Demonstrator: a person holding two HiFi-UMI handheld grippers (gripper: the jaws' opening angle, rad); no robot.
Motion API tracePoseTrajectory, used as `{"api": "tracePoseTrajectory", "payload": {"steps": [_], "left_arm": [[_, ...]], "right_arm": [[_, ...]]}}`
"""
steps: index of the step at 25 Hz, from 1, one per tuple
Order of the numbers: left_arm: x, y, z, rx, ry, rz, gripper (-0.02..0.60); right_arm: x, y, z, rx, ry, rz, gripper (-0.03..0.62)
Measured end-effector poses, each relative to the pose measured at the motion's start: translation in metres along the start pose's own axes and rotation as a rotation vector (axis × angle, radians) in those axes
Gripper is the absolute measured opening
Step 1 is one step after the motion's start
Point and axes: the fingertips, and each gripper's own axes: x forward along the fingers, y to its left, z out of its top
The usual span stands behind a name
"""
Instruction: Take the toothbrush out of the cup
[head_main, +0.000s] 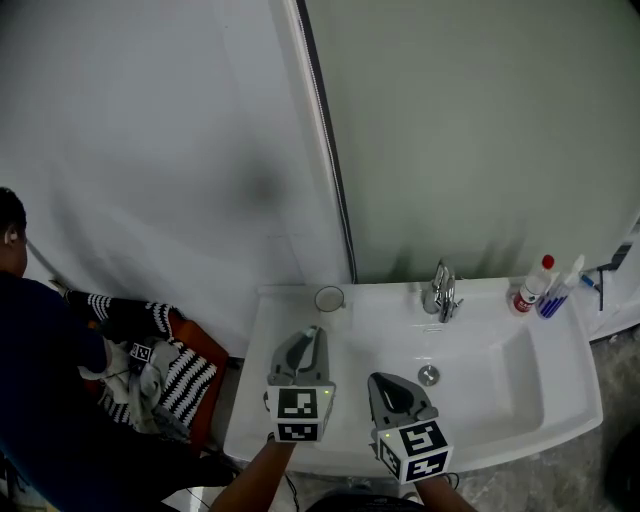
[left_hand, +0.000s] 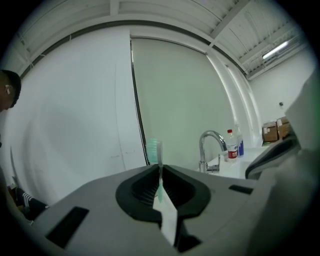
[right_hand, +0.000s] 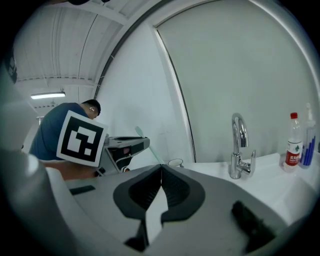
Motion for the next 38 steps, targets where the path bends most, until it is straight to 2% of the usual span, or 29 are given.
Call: {"api": "tracePoseTrajectory", "payload": {"steps": [20, 38], "left_arm": [[-0.069, -0.059, -0.033, -0.121, 0.081, -0.002, 0.029], [-0.113, -0.092, -0.041, -0.194, 0.103, 0.030, 0.029]], "right_arm": [[-0.030, 0.011, -0.010, 0.017, -0.012, 0.059, 0.011], [-0.051, 0.020, -0.016, -0.065, 0.001, 0.139, 0.011]]}}
